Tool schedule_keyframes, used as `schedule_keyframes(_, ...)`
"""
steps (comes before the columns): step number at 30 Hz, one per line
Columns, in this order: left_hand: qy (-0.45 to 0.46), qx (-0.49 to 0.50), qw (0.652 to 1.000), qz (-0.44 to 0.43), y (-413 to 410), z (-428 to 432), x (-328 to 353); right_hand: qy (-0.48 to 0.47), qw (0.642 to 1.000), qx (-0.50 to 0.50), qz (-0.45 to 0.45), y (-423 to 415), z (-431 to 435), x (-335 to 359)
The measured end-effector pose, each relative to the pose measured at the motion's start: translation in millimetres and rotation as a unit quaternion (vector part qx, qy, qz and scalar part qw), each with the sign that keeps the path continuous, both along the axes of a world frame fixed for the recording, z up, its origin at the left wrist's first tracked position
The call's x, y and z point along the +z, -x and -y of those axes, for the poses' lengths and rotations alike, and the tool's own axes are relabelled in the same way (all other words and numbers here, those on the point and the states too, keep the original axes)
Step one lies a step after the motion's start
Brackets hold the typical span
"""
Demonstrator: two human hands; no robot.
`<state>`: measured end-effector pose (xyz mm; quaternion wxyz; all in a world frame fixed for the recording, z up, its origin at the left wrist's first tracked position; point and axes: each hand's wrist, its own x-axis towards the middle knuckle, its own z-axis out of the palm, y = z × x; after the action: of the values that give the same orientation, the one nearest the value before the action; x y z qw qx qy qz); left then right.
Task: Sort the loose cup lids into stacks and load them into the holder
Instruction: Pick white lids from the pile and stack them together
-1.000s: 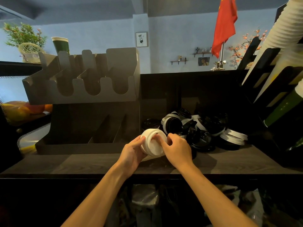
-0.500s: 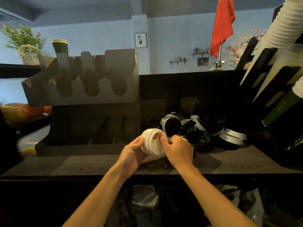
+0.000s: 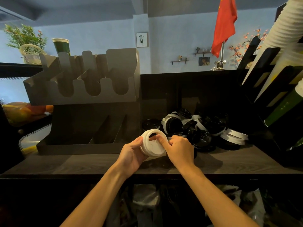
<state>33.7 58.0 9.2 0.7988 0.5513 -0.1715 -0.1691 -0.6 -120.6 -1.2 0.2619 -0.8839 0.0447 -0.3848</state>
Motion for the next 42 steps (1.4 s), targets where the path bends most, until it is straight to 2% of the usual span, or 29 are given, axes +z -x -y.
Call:
schedule_keyframes(3,-0.009,-0.017,1.000,-0.001,3.3,-0.7,3.1,0.017,1.000,0.003,0.009,1.0,0.3,0.3)
schedule_keyframes(8,-0.052,-0.045,0.995,0.069,6.3,2.3,6.5,0.041,0.999,0.014,0.003,3.2,0.4,0.3)
schedule_keyframes(13,-0.013,-0.030,0.999,0.029,0.0,0.0,2.9,0.017,0.998,0.065,-0.002,7.2,-2.8,3.3)
schedule_keyframes(16,-0.003,-0.033,0.999,0.014,1.7,-0.7,3.9,-0.062,0.991,0.114,-0.026,4.0,-1.7,3.2)
schedule_keyframes(19,-0.005,-0.018,1.000,0.007,2.2,1.2,4.3,-0.208,0.952,0.219,-0.050,2.3,0.1,0.8)
schedule_keyframes(22,-0.008,0.030,0.999,0.013,2.0,5.5,4.0,-0.247,0.938,0.239,-0.048,2.0,-0.7,2.3)
schedule_keyframes(25,-0.021,0.144,0.989,0.027,0.9,7.3,1.2,-0.197,0.968,0.157,-0.019,-1.6,-2.4,5.5)
schedule_keyframes(27,-0.030,0.229,0.972,0.031,-0.6,6.0,-1.0,-0.066,0.996,0.055,-0.020,-5.6,-1.4,6.6)
schedule_keyframes(28,-0.024,0.255,0.966,0.025,-0.9,5.3,-1.2,0.014,0.998,0.031,-0.055,-8.2,-2.8,5.8)
schedule_keyframes(30,-0.011,0.271,0.962,0.011,-1.9,5.0,-1.0,0.176,0.971,0.035,-0.156,-12.1,-9.7,3.8)
schedule_keyframes(32,-0.014,0.274,0.962,0.011,-2.5,5.6,-0.6,0.259,0.946,0.040,-0.192,-15.4,-14.0,1.5)
schedule_keyframes(35,-0.008,0.271,0.963,0.010,-3.7,6.1,-1.7,0.234,0.956,0.030,-0.175,-17.3,-11.8,1.1)
schedule_keyframes(39,-0.015,0.270,0.963,0.015,-5.2,6.1,-3.1,0.241,0.952,-0.008,-0.190,-16.0,-12.9,-1.9)
schedule_keyframes(42,-0.027,0.276,0.960,0.028,-4.9,5.8,-3.9,0.210,0.960,0.003,-0.185,-11.5,-14.5,2.4)
